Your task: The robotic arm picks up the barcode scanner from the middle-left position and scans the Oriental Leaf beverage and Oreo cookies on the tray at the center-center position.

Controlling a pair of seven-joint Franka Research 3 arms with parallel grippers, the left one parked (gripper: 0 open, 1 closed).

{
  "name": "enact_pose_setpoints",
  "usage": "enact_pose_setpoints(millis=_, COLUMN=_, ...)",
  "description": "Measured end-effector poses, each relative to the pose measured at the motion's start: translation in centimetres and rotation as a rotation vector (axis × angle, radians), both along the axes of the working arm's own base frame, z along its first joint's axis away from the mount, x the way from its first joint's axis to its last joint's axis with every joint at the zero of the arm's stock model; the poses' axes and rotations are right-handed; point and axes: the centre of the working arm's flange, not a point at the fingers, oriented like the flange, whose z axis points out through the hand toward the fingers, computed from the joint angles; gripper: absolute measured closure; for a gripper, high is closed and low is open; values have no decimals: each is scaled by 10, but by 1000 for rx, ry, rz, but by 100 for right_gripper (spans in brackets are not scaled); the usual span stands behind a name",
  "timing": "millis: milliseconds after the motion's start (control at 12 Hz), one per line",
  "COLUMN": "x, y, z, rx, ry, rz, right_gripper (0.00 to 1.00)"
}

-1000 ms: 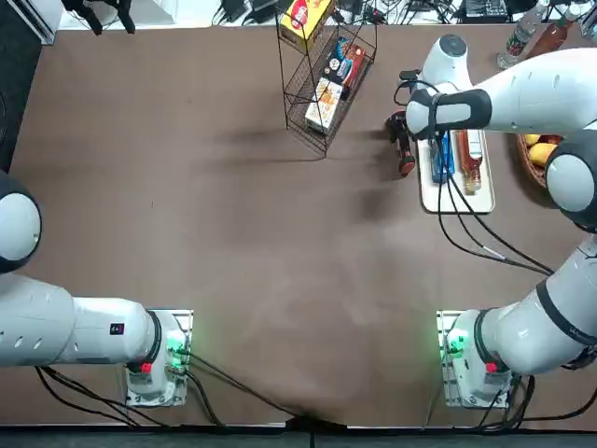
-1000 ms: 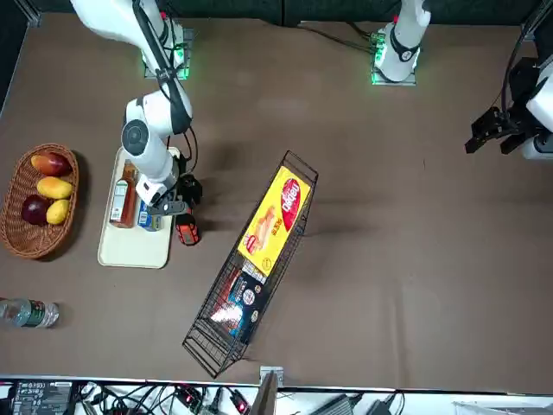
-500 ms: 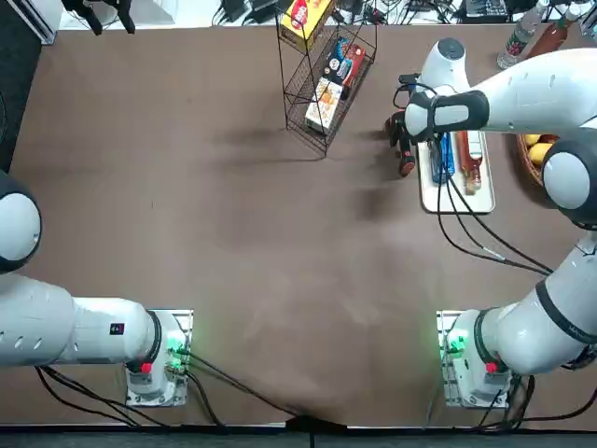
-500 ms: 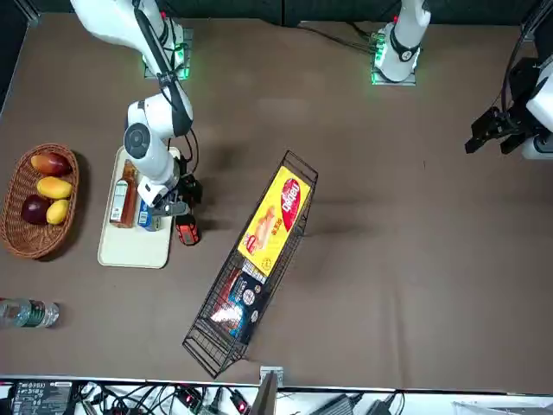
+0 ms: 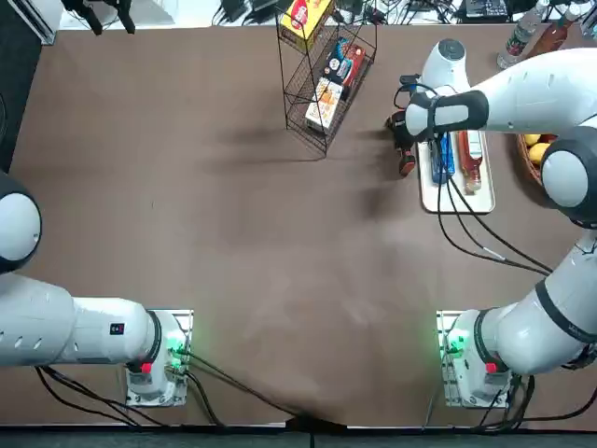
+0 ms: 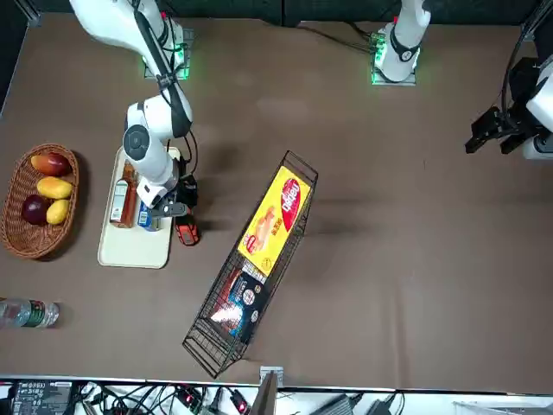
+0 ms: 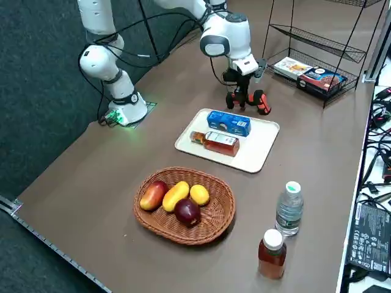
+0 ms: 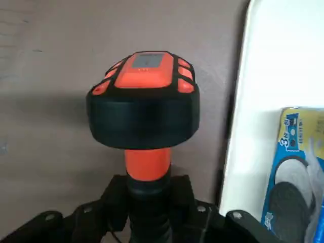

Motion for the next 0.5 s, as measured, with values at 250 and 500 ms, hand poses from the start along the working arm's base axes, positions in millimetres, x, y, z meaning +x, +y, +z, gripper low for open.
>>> enact_pose_setpoints(millis=250, x=7, y=1, z=9, rx=7, ry=-24, rz=-2, right_gripper=58)
enact_pose_setpoints(millis=500, x=22, y=0, z=56, rx=29, ry=-88, rz=-40, right_gripper=58)
